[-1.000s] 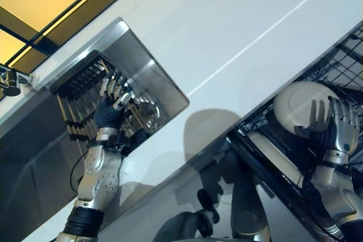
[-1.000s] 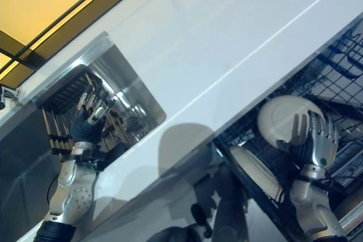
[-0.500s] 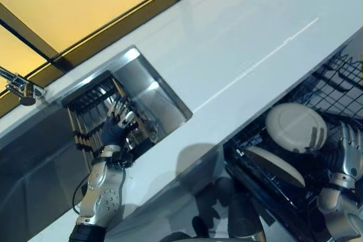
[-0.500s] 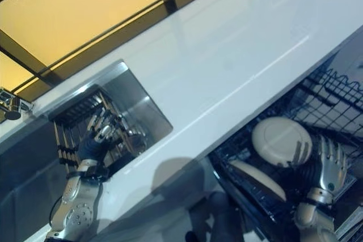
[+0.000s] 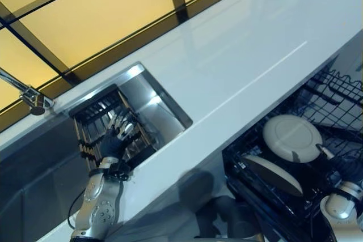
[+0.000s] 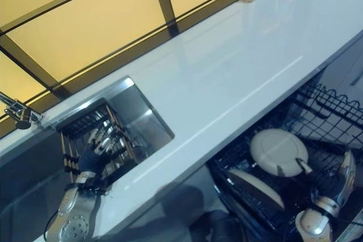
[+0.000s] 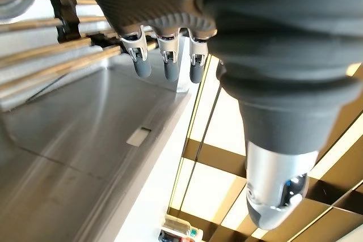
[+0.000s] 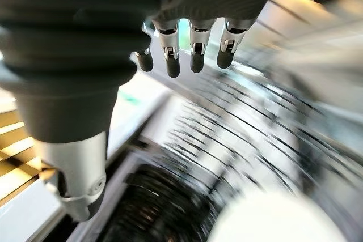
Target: Pick up plates and place into dishwasher.
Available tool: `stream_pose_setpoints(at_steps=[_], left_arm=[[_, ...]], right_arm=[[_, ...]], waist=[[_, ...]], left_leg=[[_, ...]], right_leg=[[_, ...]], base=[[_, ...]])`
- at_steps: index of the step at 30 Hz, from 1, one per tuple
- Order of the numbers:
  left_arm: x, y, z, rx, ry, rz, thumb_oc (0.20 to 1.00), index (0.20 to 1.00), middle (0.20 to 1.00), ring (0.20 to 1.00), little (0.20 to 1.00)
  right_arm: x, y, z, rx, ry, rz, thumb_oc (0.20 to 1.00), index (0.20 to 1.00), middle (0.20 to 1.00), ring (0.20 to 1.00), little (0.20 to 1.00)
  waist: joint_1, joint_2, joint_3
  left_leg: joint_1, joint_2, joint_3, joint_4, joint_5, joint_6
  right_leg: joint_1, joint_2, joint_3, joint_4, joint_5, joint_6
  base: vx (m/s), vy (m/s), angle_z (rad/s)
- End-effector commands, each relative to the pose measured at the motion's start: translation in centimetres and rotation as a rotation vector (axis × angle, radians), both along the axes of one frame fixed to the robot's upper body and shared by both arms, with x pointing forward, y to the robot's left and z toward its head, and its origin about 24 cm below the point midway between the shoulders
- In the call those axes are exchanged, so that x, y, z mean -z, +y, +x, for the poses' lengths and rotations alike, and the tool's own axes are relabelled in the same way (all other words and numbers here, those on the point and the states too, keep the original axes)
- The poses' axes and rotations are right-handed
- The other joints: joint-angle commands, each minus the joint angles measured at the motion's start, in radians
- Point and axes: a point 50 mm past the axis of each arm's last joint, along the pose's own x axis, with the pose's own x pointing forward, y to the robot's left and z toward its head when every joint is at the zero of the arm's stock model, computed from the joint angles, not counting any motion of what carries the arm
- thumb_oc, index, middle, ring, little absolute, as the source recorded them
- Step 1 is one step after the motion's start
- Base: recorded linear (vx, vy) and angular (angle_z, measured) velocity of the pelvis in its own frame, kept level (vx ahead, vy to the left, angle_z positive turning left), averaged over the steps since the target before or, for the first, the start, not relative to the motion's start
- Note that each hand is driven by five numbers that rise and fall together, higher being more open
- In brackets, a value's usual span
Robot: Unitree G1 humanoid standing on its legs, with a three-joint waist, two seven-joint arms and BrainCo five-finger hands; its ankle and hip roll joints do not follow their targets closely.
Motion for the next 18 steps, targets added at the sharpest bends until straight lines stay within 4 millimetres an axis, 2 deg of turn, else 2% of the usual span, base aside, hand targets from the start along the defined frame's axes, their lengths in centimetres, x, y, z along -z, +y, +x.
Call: stream_pose_setpoints(at_steps=[1,7,11,18], left_arm=[[1.4,0.2,-1.6,-0.032,0.043,-0.019,1.0,1.0,1.0,1.0,1.0],[1.5,-0.9,-0.8,-0.006,0.052,-0.026,1.0,1.0,1.0,1.0,1.0],[1.4,-1.5,-0.4,0.006,0.056,-0.035,1.0,1.0,1.0,1.0,1.0],[1.5,-2.2,-0.5,0.024,0.065,-0.062,1.0,1.0,1.0,1.0,1.0]], right_arm=[[-1.1,-0.1,-0.1,-0.075,-0.098,0.093,1.0,1.0,1.0,1.0,1.0],[0.3,-0.4,0.5,-0.017,-0.109,0.242,1.0,1.0,1.0,1.0,1.0],[0.6,-0.5,0.7,0.053,-0.117,0.241,1.0,1.0,1.0,1.0,1.0],[1.0,-1.5,-0.1,0.24,-0.155,0.261,1.0,1.0,1.0,1.0,1.0]], waist=[[-0.015,-0.017,-0.015],[-0.021,0.017,0.017],[-0.025,0.045,0.035],[-0.033,0.084,0.045]], left_leg=[[-0.086,-0.031,-0.019,0.179,-0.168,0.1],[-0.116,-0.035,-0.01,0.219,-0.167,0.1],[-0.132,-0.036,-0.002,0.238,-0.162,0.1],[-0.143,-0.043,0.002,0.252,-0.158,0.099]], right_leg=[[-0.01,-0.042,-0.064,-0.148,0.1,0.061],[-0.03,-0.069,-0.052,-0.137,0.117,0.065],[-0.037,-0.082,-0.046,-0.129,0.121,0.066],[-0.041,-0.094,-0.038,-0.12,0.121,0.067]], base=[[0.04,0.028,-0.09],[0.02,0.007,-0.04],[0.01,0.014,-0.05],[0.01,0.008,-0.03]])
